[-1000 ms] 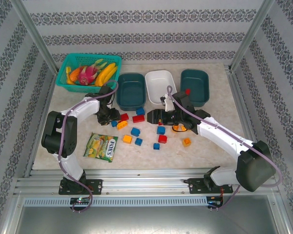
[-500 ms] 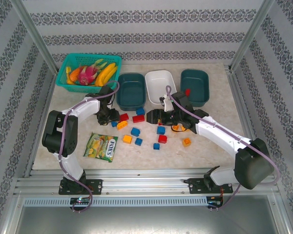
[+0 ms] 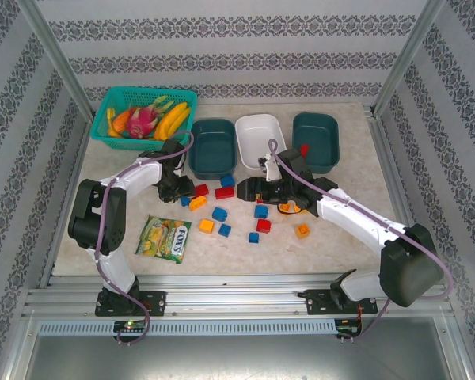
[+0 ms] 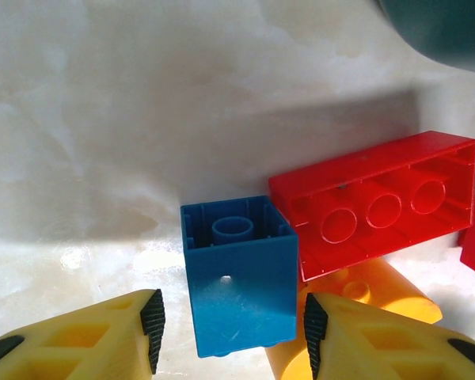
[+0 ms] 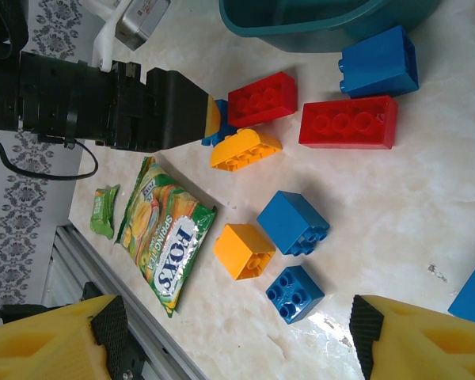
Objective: Sort the legos into containers by color
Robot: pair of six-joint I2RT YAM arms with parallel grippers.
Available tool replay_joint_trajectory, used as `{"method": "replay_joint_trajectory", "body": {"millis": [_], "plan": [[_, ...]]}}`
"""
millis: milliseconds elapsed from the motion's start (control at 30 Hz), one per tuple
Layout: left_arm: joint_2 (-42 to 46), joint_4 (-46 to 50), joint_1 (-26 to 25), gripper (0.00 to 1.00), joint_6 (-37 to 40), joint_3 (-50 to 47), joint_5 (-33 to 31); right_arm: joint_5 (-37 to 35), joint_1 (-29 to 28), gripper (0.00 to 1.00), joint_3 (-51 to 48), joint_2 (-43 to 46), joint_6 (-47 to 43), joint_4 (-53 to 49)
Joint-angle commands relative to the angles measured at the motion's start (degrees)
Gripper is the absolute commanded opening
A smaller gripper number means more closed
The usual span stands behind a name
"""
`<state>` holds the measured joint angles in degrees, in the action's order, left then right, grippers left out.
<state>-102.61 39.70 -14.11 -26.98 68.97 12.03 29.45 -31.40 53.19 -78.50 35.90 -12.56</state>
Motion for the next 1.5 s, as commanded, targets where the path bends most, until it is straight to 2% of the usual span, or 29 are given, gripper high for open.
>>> {"method": "replay_joint_trajectory", "body": {"millis": [0,300,600,700,900,967,1467], "plan": [[-0.41,0.19,0.66,0.50,1.22,-0.54,-1.29,0.11,-0.24,0.76,0.39,-0.19,0.30,-0.02],[-1.02,1.44,0.71,0.46,3.11,-0.48,-3.73,-0.08,-0.16,0.76,0.32,0.10,0.36,-0.71],[0.79,5.30,0.80,0.42,3.71,-0.45,-9.58,-0.13,-0.14,0.76,0.44,0.36,0.43,-1.05],[2.70,5.10,0.68,0.46,3.12,-0.09,-8.14,-0.17,-0.14,0.76,0.33,0.45,0.40,-1.16],[5.66,2.74,0.71,0.65,-0.77,-0.63,-3.68,0.08,-0.18,0.76,-0.12,0.20,0.32,-0.99],[4.96,1.61,0.73,0.67,-1.18,-1.03,-1.92,0.21,-0.24,0.76,-0.23,0.10,0.40,-0.76],[-3.80,1.19,1.10,0.52,1.73,0.37,-4.01,2.19,-0.42,0.77,0.56,-0.38,0.58,1.18]]}}
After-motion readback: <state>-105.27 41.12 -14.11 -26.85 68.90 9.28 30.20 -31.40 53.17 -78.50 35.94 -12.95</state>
